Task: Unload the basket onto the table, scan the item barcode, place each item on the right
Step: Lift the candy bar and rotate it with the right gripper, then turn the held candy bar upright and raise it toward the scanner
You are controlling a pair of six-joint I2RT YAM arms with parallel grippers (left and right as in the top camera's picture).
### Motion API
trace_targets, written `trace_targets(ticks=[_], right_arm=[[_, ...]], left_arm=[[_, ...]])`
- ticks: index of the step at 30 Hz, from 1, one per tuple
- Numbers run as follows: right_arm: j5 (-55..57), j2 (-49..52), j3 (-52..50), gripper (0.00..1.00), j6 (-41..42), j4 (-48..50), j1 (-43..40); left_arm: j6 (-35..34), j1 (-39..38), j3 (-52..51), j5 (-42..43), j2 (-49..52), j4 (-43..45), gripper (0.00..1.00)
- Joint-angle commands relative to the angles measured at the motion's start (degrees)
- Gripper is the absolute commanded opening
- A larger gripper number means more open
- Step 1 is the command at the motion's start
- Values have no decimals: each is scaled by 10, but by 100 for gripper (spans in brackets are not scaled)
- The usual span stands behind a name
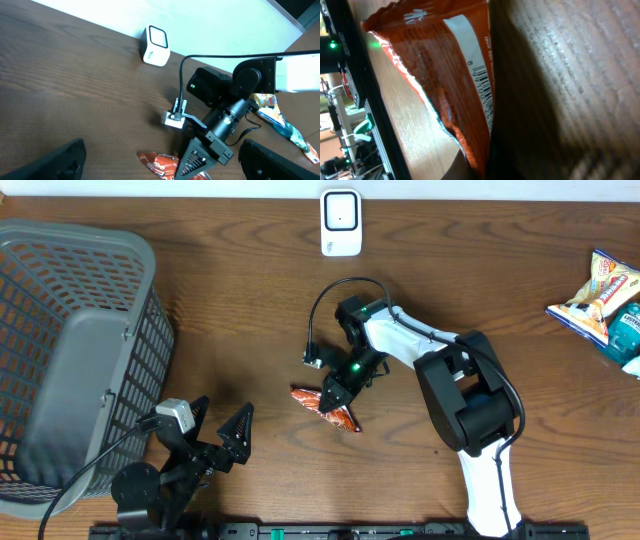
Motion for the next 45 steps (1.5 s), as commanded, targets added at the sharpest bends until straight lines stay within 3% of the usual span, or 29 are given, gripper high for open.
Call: trace_targets(ticks=[1,4,6,8,19,27,35,39,45], right_arm=[[128,19,-1,11,65,25,0],[201,19,-1,34,103,43,2],[237,19,-1,42,124,52,2],[256,19,0,57,136,57,2],[302,-30,64,98,157,9,3],[299,-119,64,99,134,-33,19],[261,-125,16,99,28,-36,48],[279,-125,-43,99,39,23,64],[415,-125,-85,99,113,96,108]], left_arm=[[1,2,0,3,-3,1,98],[1,2,0,3,-3,1,98],[1,2,0,3,-3,1,98],[1,2,0,3,-3,1,98],[1,2,0,3,-3,1,98],[1,2,0,3,-3,1,98],[1,2,0,3,-3,1,98],[1,2,0,3,-3,1,98],[1,2,0,3,-3,1,98]])
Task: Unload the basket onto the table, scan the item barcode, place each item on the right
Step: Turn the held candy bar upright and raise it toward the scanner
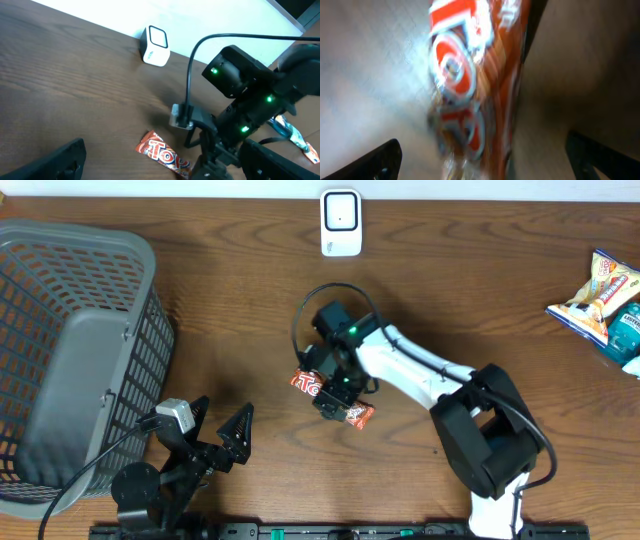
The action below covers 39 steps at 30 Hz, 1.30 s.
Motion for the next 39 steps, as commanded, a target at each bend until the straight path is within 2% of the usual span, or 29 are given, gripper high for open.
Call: trace_targets(ticks=[1,8,9,10,11,13,14,15,18,21,23,26,30,34,37,39], right_arm=[[98,4,-21,99,48,22,31],[170,4,-61,99,67,82,80],[169,5,-73,98,67,90,80],[169,6,-83,92,67,95,79],[166,6,-91,80,68,96,79],[165,6,-108,27,79,96,79],[165,6,-112,11,90,96,79],[165,6,-116,8,104,96,79],[163,6,-122,1,117,94,75],[134,6,-118,1,117,92,64],[83,6,-98,1,116,72,51],[-54,6,-43,1,101,13,16],[-316,6,23,1,-34,-81,-58],[-485,6,30,1,-142,-122,-125],[-630,6,30,1,-276,-169,-160],[-685,6,30,1,-345,-191,-176]], left_arm=[[1,2,0,3,-3,1,98],[1,2,0,3,-3,1,98],[1,2,0,3,-3,1,98],[1,2,0,3,-3,1,98],[1,2,0,3,-3,1,98],[1,2,0,3,-3,1,98],[1,2,0,3,-3,1,98],[1,2,0,3,-3,1,98],[1,2,0,3,-3,1,98],[1,2,0,3,-3,1,98],[1,2,0,3,-3,1,98],[1,2,0,3,-3,1,98],[1,2,0,3,-3,1,98],[1,2,0,3,-3,1,98],[1,2,0,3,-3,1,98],[1,2,0,3,-3,1,98]])
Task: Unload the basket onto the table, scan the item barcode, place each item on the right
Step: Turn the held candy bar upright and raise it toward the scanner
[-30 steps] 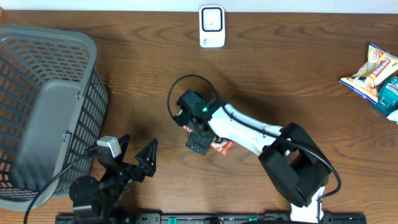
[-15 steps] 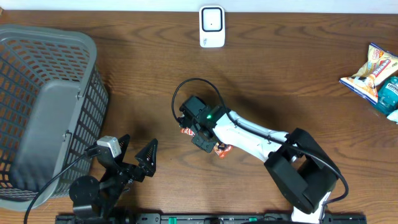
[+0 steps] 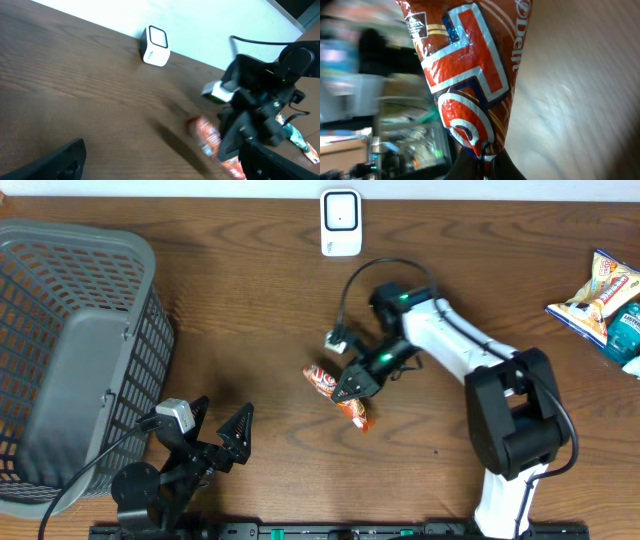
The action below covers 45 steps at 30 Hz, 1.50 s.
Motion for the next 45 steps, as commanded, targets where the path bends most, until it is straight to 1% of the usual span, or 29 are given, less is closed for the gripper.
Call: trace_targets(ticks=[1,5,8,9,15,21,22,24,27,29,34,36,38,41,45], right_arm=[[-226,1,8,1,-204,-19,-22],[-253,1,8,1,-294,-16,-24],[-318,1,8,1,-379,-7,-24],[-336,1,8,1,-394,3,-23],[-336,0,10,1,-399,133,-13],[-336,-1,13,1,-396,299,-3],[-336,-1,14,1,-378,343,-3],[-336,-2,15,1,-333,399,-3],[-336,-2,15,1,-224,480,-3],[-336,-2,15,1,-189,498,-3],[-336,-1,14,1,-176,493,-3],[-336,-1,14,1,-154,490,-3],[-336,-1,14,1,-90,494,-4],[-336,-1,14,1,47,496,-9],[-336,-1,14,1,290,497,-19]], left_arm=[[1,2,0,3,-3,1,98],[1,2,0,3,-3,1,98],[1,2,0,3,-3,1,98],[1,2,0,3,-3,1,98],[1,2,0,3,-3,1,98],[1,2,0,3,-3,1,98],[1,2,0,3,-3,1,98],[1,2,0,3,-3,1,98],[1,2,0,3,-3,1,98],[1,2,0,3,-3,1,98],[1,2,0,3,-3,1,98],[1,2,0,3,-3,1,98],[1,2,0,3,-3,1,98],[1,2,0,3,-3,1,98],[1,2,0,3,-3,1,98]])
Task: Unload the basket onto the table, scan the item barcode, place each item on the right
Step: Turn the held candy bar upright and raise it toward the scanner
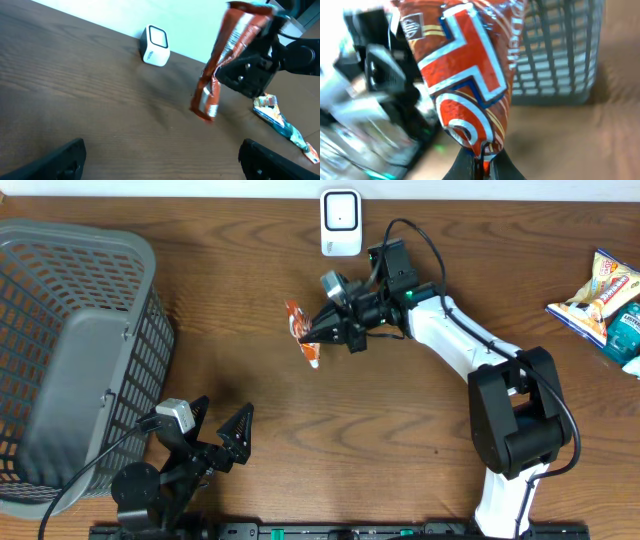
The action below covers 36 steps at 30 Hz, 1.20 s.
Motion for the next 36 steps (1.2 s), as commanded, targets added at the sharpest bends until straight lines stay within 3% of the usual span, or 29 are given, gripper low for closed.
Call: trace_targets(ticks=[1,6,8,11,15,19,22,30,33,36], right_arm=[[-18,-1,7,1,308,3,-13],[-18,-1,7,1,589,6,-18],[-18,-1,7,1,653,4,-18],[-18,-1,7,1,702,-14,-14],[-18,-1,7,1,706,-85,-13],[-18,-3,7,1,647,-151,-17],[-18,-4,7,1,536,-171,-18],[-18,-4,0,1,127,-224,-9],[-18,-4,-3,1,66,-236,-2],[-18,-4,-3,1,57,-232,3]], left_arm=[[1,2,0,3,-3,1,98],[1,2,0,3,-3,1,98],[1,2,0,3,-3,1,98],[1,2,0,3,-3,1,98],[1,2,0,3,-3,1,98],[1,2,0,3,-3,1,98],[1,2,0,3,-3,1,98],[1,2,0,3,-3,1,98],[1,2,0,3,-3,1,98],[1,2,0,3,-3,1,98]])
